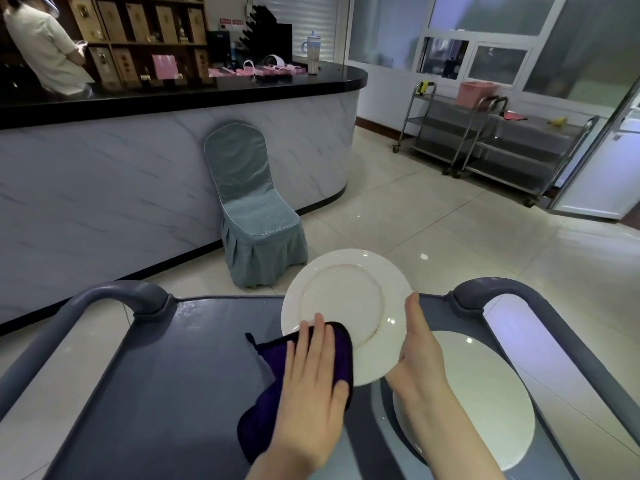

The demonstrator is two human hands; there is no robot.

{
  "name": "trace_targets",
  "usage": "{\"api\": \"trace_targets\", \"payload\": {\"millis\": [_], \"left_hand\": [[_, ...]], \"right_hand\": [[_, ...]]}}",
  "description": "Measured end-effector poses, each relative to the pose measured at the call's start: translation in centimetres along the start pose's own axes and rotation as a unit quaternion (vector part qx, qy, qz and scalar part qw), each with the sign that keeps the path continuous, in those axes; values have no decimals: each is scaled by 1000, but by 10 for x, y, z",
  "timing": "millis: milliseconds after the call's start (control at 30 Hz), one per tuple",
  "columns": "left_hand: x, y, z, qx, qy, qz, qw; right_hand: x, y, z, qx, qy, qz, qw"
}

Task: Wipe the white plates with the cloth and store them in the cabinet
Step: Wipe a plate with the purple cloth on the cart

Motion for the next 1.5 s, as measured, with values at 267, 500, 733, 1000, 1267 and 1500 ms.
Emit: {"api": "trace_targets", "payload": {"millis": [267, 500, 733, 1000, 1267, 1500], "left_hand": [[-49, -16, -42, 13, 62, -110, 992], [-47, -20, -44, 21, 39, -36, 998], [-37, -5, -23, 46, 132, -95, 986], [-21, -32, -81, 49, -4, 71, 996], [42, -29, -48, 38, -100, 252, 962], [6, 1, 1, -22, -45, 72, 996]], "right_hand": [[-26, 6, 23, 49, 24, 12, 998], [-20, 9, 24, 80, -15, 72, 994], [-17, 0, 10, 56, -3, 82, 995], [-29, -4, 17, 119, -3, 133, 984], [-3, -14, 7, 69, -12, 120, 990], [-9, -7, 1, 31, 21, 24, 999]]}}
Point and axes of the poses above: each hand's wrist, its own z-axis away from the middle knuckle, its own y-axis out of the palm, x = y × z, the point moved 4 cm from there along -z, towards the middle knuckle, and after that the axes turned 9 degrees about -y, right-handed, at the moved point
